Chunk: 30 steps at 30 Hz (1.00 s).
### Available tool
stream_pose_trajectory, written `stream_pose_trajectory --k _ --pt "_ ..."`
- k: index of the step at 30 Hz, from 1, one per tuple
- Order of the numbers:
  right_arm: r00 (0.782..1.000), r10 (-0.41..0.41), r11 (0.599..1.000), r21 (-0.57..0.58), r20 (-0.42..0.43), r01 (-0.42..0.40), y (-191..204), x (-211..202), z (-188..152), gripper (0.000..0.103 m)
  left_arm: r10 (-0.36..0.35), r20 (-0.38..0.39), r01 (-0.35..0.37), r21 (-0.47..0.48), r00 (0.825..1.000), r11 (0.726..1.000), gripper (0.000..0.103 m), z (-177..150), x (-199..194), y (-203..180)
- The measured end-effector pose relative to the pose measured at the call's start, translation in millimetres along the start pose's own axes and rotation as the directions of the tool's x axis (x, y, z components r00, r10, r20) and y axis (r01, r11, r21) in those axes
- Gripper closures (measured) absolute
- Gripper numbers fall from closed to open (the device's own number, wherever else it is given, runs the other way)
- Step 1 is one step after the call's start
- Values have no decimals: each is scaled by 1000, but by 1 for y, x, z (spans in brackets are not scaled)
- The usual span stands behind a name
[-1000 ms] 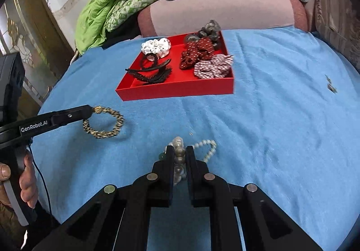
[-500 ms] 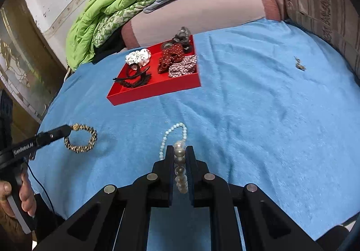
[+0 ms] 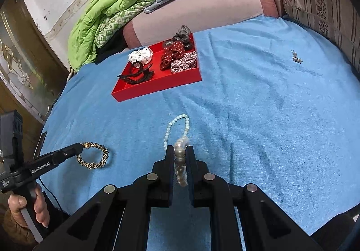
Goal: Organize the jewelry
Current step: 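Lift the leopard bracelet with the left tool while the right tool lifts the pearl bracelet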
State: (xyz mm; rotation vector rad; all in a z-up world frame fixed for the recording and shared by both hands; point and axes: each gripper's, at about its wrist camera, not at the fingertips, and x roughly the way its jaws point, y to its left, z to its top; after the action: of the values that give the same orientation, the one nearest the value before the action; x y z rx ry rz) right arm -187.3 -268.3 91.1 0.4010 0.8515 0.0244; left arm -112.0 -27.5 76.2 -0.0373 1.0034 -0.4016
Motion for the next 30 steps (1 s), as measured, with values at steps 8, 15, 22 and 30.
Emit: stream_pose_trajectory --k 8,15,22,30 --pt "1000 10 1000 -20 14 -9 11 -5 2 92 115 119 -130 120 986 984 97 -11 -18 -26" --pt "1000 8 1000 -26 24 -7 16 -10 6 92 107 193 -153 240 975 959 97 -30 -33 -63" --pt "999 -10 999 -30 43 11 20 -18 12 92 137 331 -257 352 934 900 97 -42 -50 -91" --pt "994 -51 996 -62 94 57 28 -32 18 92 243 556 -498 369 795 785 97 -54 -71 -107"
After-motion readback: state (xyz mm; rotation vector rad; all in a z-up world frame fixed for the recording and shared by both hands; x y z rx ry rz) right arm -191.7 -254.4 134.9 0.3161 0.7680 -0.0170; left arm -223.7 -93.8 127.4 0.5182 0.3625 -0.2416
